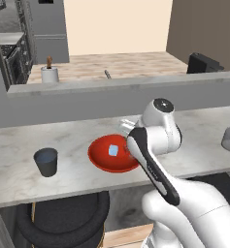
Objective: There are four ice cubes in the ice bowl. Place two ice cubes in each glass of water.
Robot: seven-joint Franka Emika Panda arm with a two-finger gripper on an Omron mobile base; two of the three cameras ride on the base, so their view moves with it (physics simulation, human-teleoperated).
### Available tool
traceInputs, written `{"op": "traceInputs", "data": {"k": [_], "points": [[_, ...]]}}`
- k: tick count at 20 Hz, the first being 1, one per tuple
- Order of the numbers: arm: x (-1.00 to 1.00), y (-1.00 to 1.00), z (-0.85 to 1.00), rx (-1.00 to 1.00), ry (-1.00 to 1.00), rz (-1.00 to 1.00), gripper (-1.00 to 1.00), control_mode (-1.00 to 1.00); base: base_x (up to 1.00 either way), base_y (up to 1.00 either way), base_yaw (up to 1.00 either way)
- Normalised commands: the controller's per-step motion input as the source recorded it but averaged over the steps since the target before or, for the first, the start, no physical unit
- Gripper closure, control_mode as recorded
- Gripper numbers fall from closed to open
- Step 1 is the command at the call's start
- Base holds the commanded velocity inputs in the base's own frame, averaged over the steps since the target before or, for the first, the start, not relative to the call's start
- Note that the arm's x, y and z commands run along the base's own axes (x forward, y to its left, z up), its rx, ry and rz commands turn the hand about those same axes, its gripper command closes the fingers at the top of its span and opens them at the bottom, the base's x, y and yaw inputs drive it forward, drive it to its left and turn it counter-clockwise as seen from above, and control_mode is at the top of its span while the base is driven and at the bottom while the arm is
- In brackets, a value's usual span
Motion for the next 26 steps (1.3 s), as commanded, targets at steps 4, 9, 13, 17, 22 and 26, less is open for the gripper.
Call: {"op": "traceInputs", "data": {"k": [4,9,13,17,22,26], "points": [[0.31,0.0,0.0,-0.04,0.0,0.2,-1.0,-1.0,0.0,0.0,0.0],[0.08,0.02,-0.01,0.0,-0.06,0.14,-1.0,-1.0,0.0,0.0,0.0],[0.18,0.43,-0.1,-0.03,-0.12,-0.07,-1.0,-1.0,0.0,0.0,0.0],[0.31,0.65,-0.18,-0.09,0.0,-0.25,-1.0,-1.0,0.0,0.0,0.0],[0.3,0.5,-0.35,-0.13,-0.01,-0.27,-1.0,-1.0,0.0,0.0,0.0],[0.44,-0.02,-0.24,-0.05,0.03,-0.18,-1.0,-1.0,0.0,0.0,0.0]]}}
